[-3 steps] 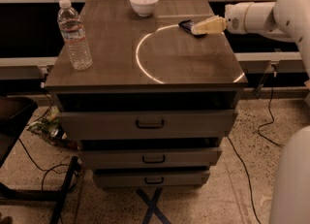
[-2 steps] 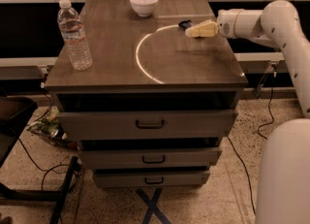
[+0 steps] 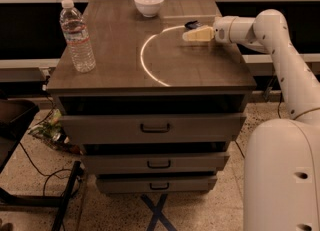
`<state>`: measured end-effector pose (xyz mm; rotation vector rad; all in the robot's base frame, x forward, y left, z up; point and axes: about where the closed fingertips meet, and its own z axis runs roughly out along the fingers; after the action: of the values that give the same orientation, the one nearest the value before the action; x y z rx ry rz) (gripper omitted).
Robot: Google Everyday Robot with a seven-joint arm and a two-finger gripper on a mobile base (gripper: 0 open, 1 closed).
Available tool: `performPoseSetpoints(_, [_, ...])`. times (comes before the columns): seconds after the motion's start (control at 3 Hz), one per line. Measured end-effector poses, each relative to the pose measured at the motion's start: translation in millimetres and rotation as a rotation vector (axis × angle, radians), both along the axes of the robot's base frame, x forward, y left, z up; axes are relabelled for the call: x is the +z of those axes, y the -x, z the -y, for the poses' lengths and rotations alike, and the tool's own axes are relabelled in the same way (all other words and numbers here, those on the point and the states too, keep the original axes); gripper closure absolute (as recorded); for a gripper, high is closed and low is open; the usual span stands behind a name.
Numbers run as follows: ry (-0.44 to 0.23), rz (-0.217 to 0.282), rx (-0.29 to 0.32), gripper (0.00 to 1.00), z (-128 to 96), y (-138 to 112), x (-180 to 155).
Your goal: Move rxbar blueberry near water bottle
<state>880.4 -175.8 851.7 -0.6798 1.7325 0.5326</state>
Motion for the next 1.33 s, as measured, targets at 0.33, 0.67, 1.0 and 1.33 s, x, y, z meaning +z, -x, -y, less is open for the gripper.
performPoseSetpoints(0.33, [0.034,-0.029,-0.007,0.19,-7.1,-11.2,-13.0])
performPoseSetpoints(0.67, [0.096,-0.062,-0.025,0.42,-4.0,-15.3,-26.7])
performPoseSetpoints(1.0, [0.114,-0.069,-0.029,0.64,-2.7,-15.7,-27.4])
performPoseSetpoints(1.33, [0.114,-0.069,-0.029,0.88,-2.8,-15.6,-23.3])
